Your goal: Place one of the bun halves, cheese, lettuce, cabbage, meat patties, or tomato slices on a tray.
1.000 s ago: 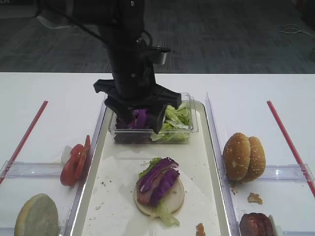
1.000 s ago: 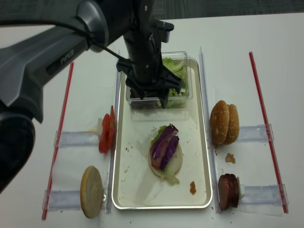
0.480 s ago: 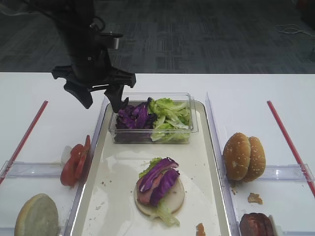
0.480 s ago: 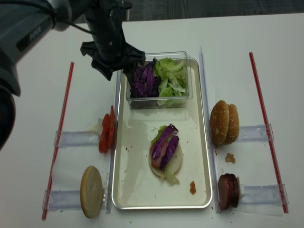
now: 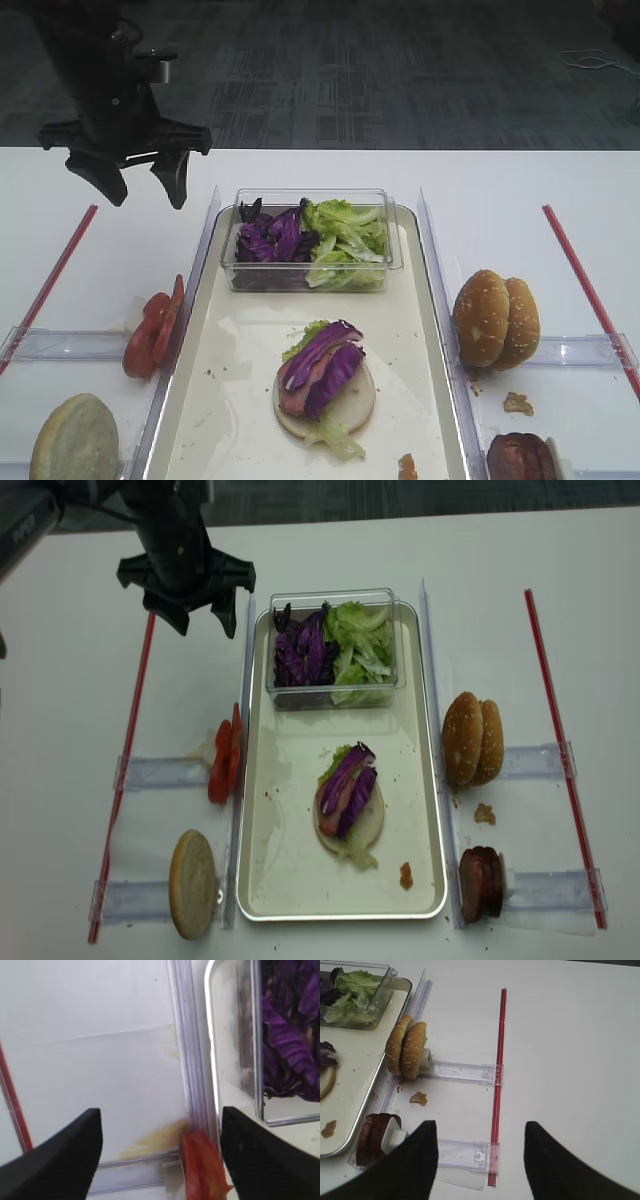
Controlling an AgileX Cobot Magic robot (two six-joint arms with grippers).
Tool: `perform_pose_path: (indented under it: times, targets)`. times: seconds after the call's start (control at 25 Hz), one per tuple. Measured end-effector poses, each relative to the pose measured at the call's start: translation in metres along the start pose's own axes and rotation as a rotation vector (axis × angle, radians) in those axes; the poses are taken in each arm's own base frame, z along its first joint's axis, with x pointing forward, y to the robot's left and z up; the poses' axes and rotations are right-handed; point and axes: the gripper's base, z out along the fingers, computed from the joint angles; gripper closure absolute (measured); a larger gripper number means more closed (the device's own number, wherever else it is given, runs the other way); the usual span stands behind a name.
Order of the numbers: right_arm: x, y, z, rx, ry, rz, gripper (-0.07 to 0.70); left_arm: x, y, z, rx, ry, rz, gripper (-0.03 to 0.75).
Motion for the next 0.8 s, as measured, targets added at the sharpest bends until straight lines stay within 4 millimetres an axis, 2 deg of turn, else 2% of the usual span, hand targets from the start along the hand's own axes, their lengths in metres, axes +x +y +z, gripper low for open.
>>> perform_pose_path:
  times: [0.44, 0.8]
  targets:
    - [0.0, 0.0, 0.0, -0.001, 0.0, 0.0, 0.22, 0.002, 0.017, -0.012, -0.043, -0.025, -0.017, 0.241]
    - [0.0, 0.0, 0.0, -0.001, 0.0, 0.0, 0.219, 0.039, 0.021, -0.033, -0.054, -0.014, -0.014, 0.241]
